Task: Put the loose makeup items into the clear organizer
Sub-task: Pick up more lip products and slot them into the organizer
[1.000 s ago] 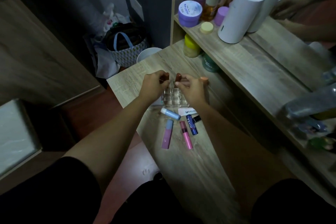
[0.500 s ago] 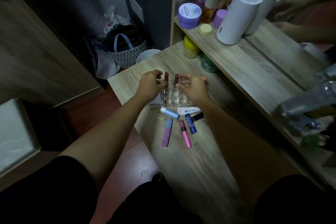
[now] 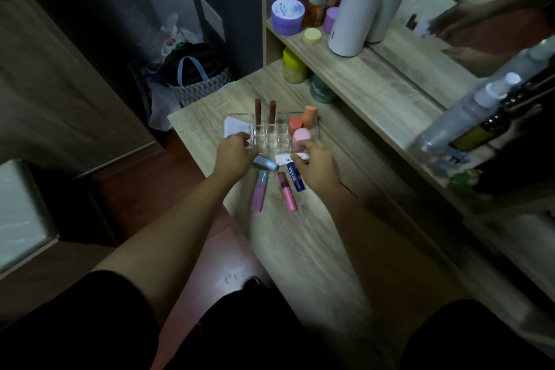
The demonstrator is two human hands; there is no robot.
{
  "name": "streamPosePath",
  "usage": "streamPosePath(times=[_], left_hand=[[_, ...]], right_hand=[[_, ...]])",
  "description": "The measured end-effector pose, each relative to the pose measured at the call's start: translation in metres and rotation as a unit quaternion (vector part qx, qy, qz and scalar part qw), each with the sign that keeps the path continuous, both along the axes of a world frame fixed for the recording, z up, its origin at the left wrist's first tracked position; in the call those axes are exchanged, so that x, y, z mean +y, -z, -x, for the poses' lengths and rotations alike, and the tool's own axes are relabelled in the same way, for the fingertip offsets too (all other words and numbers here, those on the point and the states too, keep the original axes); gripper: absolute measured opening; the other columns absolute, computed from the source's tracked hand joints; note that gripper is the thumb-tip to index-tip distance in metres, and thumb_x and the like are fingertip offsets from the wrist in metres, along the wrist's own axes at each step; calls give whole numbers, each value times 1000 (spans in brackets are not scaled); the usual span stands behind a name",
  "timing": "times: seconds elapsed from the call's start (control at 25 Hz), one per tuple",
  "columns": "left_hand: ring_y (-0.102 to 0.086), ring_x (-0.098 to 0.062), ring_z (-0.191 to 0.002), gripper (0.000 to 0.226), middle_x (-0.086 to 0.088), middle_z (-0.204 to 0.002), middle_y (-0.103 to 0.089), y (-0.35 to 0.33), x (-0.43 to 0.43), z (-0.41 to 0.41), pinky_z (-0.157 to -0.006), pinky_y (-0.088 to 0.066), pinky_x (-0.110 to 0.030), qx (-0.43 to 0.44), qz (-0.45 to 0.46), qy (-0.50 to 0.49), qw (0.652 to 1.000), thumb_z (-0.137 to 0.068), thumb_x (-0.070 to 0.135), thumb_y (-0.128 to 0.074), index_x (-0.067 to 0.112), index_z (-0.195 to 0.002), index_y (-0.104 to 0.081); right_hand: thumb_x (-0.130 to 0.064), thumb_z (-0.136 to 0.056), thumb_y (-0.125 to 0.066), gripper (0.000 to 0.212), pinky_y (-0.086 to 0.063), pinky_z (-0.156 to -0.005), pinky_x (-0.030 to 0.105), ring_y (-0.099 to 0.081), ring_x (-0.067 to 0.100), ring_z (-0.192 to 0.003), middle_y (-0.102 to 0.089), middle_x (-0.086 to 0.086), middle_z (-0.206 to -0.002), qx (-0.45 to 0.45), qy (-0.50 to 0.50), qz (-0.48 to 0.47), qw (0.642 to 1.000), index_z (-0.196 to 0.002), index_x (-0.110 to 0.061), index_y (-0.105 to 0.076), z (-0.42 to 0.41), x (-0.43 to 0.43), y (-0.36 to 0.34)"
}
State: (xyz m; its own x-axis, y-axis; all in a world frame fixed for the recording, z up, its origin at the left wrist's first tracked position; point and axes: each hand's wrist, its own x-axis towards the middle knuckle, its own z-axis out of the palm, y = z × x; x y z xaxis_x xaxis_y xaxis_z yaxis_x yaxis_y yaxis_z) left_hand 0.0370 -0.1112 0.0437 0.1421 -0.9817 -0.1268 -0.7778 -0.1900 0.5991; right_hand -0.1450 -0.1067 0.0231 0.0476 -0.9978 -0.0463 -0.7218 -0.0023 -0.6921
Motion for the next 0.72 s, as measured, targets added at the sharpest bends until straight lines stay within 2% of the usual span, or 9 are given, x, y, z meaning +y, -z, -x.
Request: streamPosePath(times=[0.08,0.12,0.24,0.32,0.4,0.56,0.64,0.72], left_hand=[[-65,-37,-92,25,-27,-97,-70,12,24,7,-79,-49,-39,-13,-24,12,1000,-82,14,-63,-6,-98,-66],[-64,-38,-91,24,-27,-96,-70,17,34,10,-78,-49,-39,-19,-35,18,999,-84,16,-62,-5,-96,-66],[-62,-40,-86,29,-29,-92,-67,31,55,18,-71,-47,-41,-41,-57,19,997,-88,23,-59,-5,-85,-61],[-60,-40,-83,31,-30,-90,-66,37,63,22,-69,-46,-41,-47,-56,13,997,-87,25,-60,-6,-81,-60],[-59,-39,-88,28,-28,-95,-64,40,65,26,-72,-45,-40,-50,-66,31,996,-84,23,-64,-5,-86,-61],[-60,-36,-92,27,-24,-101,-65,42,65,27,-77,-47,-38,-41,-84,43,995,-81,21,-67,-3,-95,-65],[-63,-30,-87,28,-18,-96,-68,42,64,21,-75,-48,-35,19,-119,20,992,-79,24,-70,2,-96,-67],[-61,-24,-79,22,-12,-89,-66,40,62,13,-72,-48,-32,159,-171,-36,972,-78,20,-71,6,-95,-69]], right_hand=[[-8,-88,-58,26,-47,-95,40,-59,30,-105,-60,16,-117,35,15,-1,999,-114,-5,-62,11,20,14],[-9,-88,-56,28,-45,-97,42,-57,31,-107,-59,17,-117,59,32,3,998,-116,-4,-61,16,28,19],[-14,-90,-53,35,-39,-101,37,-50,28,-115,-55,14,-124,153,89,-4,984,-124,-7,-54,34,42,32],[-16,-91,-51,34,-39,-101,35,-51,27,-115,-55,14,-125,198,89,-42,975,-125,-7,-52,46,49,39],[-12,-92,-51,29,-42,-98,36,-54,29,-111,-57,15,-121,201,83,-58,974,-120,-6,-56,52,52,42],[-7,-84,-54,24,-50,-88,40,-59,34,-98,-61,17,-106,143,74,-54,985,-107,-7,-64,57,55,39],[-9,-82,-56,22,-53,-83,39,-61,31,-91,-62,13,-98,123,77,-58,988,-102,-10,-65,60,59,38],[-12,-82,-62,18,-54,-80,36,-61,22,-86,-59,1,-90,75,83,-64,992,-100,-15,-65,60,61,37]])
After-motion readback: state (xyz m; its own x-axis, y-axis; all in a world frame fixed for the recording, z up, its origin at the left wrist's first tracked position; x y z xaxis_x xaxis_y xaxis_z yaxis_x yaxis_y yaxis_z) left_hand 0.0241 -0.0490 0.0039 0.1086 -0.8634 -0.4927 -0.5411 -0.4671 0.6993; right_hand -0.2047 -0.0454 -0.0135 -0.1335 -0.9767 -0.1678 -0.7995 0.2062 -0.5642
